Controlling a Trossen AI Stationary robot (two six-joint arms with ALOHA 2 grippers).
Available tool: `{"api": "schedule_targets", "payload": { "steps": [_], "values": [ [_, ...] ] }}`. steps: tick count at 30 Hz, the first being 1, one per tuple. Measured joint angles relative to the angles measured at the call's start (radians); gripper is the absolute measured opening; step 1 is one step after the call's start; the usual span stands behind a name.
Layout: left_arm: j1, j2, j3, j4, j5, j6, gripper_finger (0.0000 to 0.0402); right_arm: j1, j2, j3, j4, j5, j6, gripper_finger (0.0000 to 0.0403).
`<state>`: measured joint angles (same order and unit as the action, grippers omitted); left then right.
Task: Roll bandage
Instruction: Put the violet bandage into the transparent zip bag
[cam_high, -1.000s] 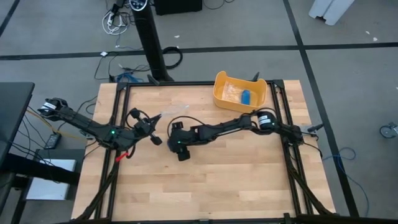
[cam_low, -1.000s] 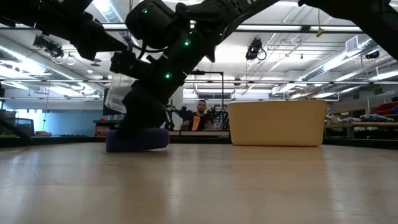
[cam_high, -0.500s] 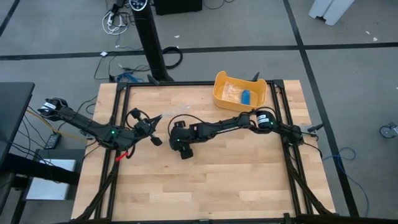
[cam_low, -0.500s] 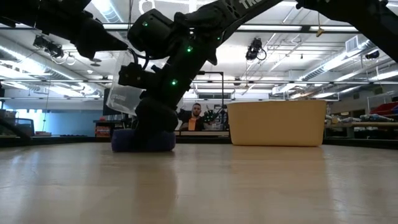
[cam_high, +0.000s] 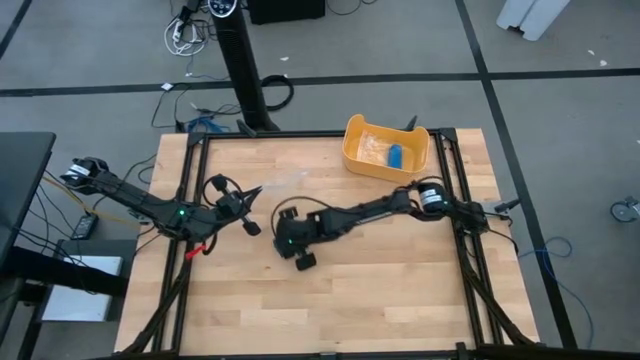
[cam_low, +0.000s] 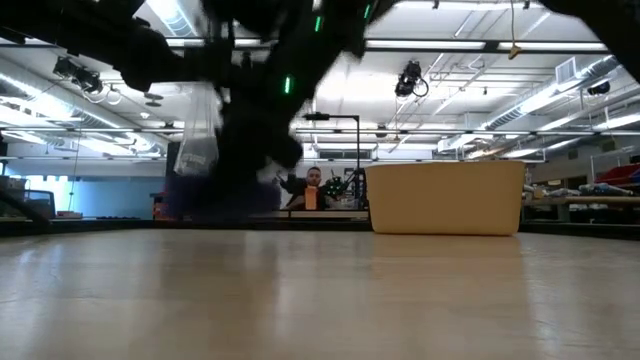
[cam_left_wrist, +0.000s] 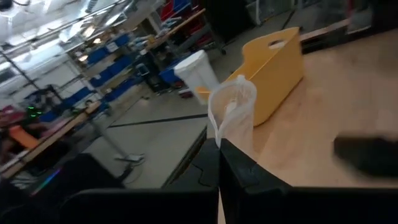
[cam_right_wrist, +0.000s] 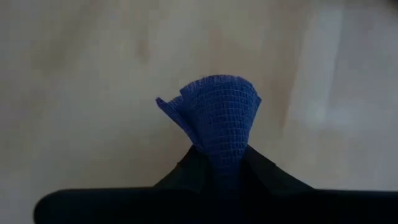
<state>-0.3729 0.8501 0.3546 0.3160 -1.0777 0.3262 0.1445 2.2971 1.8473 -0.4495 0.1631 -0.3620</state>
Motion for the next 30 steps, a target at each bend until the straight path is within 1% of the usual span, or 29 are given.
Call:
{"api": "schedule_targets", "payload": {
  "steps": [1, 7, 11, 13, 17, 20, 22, 26, 28, 30],
  "values": [
    [0.0, 0.0, 0.0, 0.0, 0.011, -0.014, 0.0001, 0.02, -0.028, 0.0, -0.006, 0.016, -0.006, 0.0047],
    [0.0, 0.0, 0.0, 0.009, 0.15, -0.104, 0.0001, 0.169, -0.224, 0.0, 0.01, 0.164, -0.096, 0.0047],
    [-0.002, 0.0, 0.0, 0.05, 0.278, -0.159, 0.0001, 0.254, -0.36, -0.013, 0.131, 0.201, -0.187, 0.0047],
    [-0.003, 0.001, 0.0, 0.082, 0.316, -0.175, 0.0001, 0.267, -0.419, -0.044, 0.195, 0.202, -0.215, 0.0047],
    [-0.003, 0.001, 0.0, 0.144, 0.357, -0.178, 0.0001, 0.243, -0.514, -0.131, 0.312, 0.207, -0.225, 0.0047],
    [-0.003, 0.001, 0.0, 0.192, 0.405, -0.178, 0.0001, 0.205, -0.57, -0.207, 0.418, 0.176, -0.223, 0.0047],
    [-0.003, 0.001, 0.0, 0.216, 0.437, -0.177, 0.0001, 0.174, -0.59, -0.269, 0.5, 0.155, -0.222, 0.0047],
    [-0.003, 0.001, 0.0, 0.253, 0.466, -0.174, 0.0001, 0.11, -0.613, -0.373, 0.636, 0.092, -0.191, 0.0047],
    [-0.003, 0.001, 0.0, 0.263, 0.468, -0.173, 0.0001, 0.081, -0.618, -0.404, 0.687, 0.058, -0.159, 0.0047],
    [-0.003, 0.001, 0.0, 0.269, 0.468, -0.173, 0.0001, 0.056, -0.618, -0.431, 0.705, 0.056, -0.138, 0.0047]
  ]
}}
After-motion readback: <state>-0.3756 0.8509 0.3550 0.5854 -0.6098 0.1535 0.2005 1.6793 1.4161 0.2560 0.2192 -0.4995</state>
